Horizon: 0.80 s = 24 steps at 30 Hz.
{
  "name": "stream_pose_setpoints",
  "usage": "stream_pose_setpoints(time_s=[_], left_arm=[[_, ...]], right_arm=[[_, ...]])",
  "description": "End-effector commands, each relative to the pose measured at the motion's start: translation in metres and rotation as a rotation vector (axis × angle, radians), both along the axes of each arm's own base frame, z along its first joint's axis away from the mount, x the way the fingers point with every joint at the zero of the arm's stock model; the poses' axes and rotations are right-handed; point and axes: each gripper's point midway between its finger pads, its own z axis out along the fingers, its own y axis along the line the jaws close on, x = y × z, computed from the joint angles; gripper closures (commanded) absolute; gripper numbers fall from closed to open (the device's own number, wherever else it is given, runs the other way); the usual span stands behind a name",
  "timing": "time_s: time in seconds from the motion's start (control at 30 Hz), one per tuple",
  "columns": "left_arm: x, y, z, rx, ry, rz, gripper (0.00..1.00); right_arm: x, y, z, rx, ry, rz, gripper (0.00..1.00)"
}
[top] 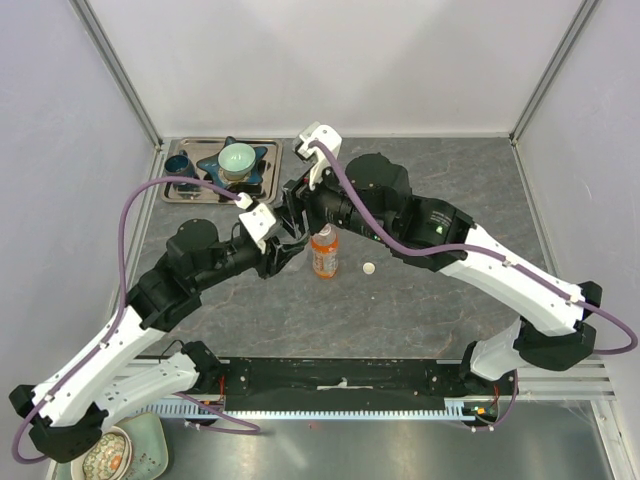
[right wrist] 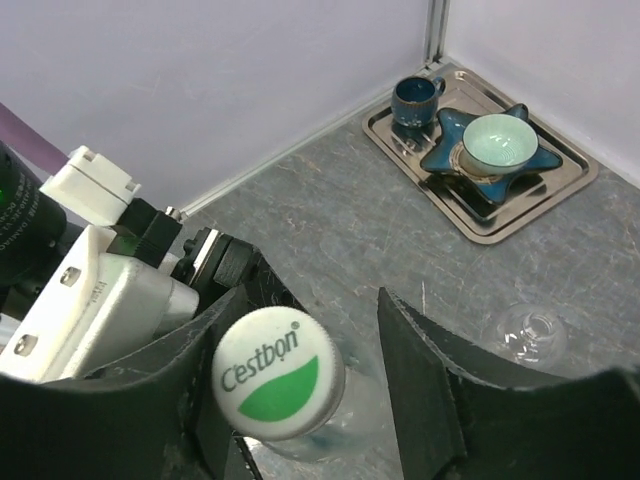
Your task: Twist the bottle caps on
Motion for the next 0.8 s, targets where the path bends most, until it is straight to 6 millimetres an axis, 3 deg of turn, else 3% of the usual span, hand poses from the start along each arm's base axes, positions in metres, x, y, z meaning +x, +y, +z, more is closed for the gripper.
stream_pose_setpoints(time_s=[0.0, 0.33, 0.37, 0.43, 0.47, 0.67, 0.77], left_arm=[[-0.013, -0.006, 0.076, -0.182, -0.208, -0.083, 0.98], [-0.025, -0.006, 0.072, -0.182, -0.192, -0.142, 0.98], [-0.027, -0.007, 0.070, -0.179, -0.187, -0.155, 0.98], [-0.032, -0.009, 0.067, -0.175, -0.177, -0.185, 0.98], [-0.033, -0.011, 0.064, -0.173, -0.168, -0.194, 0.98], [-0.045, -0.015, 0.059, -0.174, -0.135, -0.265, 0.98], [-0.065, -0.022, 0.054, -0.175, -0.096, -0.380, 0.98]], right_arm=[[-0.008, -0.014, 0.012, -0.016, 0.002, 0.012, 0.36], [-0.035, -0.054, 0.046, 0.025, -0.109, 0.109, 0.16], [-0.051, -0.054, 0.048, 0.022, -0.132, 0.215, 0.15], [-0.057, -0.057, 0.051, 0.027, -0.147, 0.281, 0.13], [-0.070, -0.058, 0.053, 0.025, -0.173, 0.368, 0.12], [-0.082, -0.061, 0.066, 0.045, -0.240, 0.491, 0.09], [-0.094, -0.060, 0.081, 0.083, -0.310, 0.616, 0.09]])
